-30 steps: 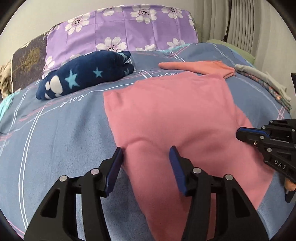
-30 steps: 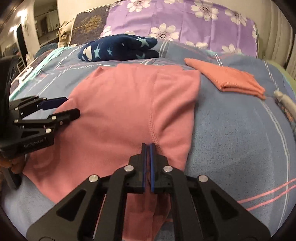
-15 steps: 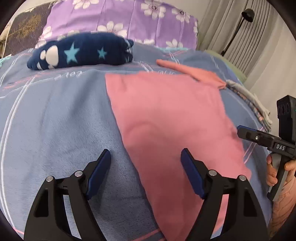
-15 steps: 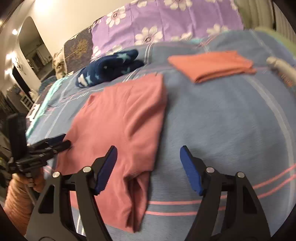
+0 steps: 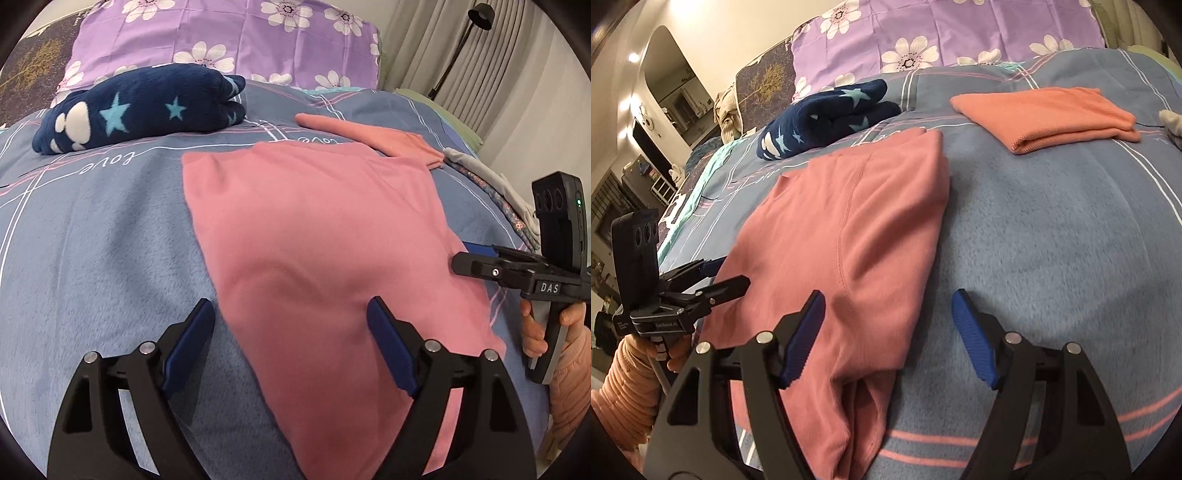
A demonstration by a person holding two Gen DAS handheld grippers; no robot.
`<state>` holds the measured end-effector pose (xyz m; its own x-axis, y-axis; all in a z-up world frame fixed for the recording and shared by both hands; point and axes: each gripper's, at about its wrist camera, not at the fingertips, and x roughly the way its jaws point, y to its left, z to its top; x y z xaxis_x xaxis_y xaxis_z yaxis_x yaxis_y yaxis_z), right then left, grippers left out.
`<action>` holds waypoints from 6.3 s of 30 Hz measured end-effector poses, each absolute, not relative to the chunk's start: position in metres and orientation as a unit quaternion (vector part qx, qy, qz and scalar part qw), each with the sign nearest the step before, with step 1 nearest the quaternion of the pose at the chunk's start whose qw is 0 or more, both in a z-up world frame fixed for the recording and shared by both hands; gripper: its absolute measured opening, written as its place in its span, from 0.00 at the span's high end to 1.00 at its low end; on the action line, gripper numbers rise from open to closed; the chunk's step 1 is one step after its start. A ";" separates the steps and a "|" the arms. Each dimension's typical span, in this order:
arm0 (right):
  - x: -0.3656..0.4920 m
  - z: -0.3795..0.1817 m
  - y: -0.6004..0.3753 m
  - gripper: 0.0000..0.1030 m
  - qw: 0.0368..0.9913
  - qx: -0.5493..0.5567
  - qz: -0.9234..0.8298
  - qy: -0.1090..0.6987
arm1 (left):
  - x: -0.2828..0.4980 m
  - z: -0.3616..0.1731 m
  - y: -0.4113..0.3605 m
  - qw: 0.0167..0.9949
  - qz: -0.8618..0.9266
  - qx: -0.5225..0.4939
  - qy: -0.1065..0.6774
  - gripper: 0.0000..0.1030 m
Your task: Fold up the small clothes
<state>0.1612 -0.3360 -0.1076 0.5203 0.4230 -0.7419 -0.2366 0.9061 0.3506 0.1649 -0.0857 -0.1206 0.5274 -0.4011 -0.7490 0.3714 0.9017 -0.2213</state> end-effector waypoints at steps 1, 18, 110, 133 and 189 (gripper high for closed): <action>0.164 -0.108 -0.336 0.29 0.865 0.102 0.193 0.451 | 0.166 -0.121 -0.086 0.873 -0.223 -0.019 0.434 0.18; 0.227 -0.114 -0.311 0.45 0.844 0.096 0.272 0.452 | 0.207 -0.121 -0.079 0.858 -0.245 -0.057 0.449 0.57; 0.045 -0.017 -0.608 0.22 0.902 0.066 -0.307 0.297 | 0.124 -0.029 -0.439 0.885 -0.337 0.249 0.201 0.13; -0.074 0.017 -0.454 0.02 0.928 0.099 -0.235 0.273 | 0.026 0.008 -0.288 0.922 -0.290 0.183 0.180 0.01; -0.054 0.020 -0.358 0.02 0.929 0.043 -0.206 0.305 | 0.018 -0.002 -0.188 0.922 -0.279 0.144 0.227 0.01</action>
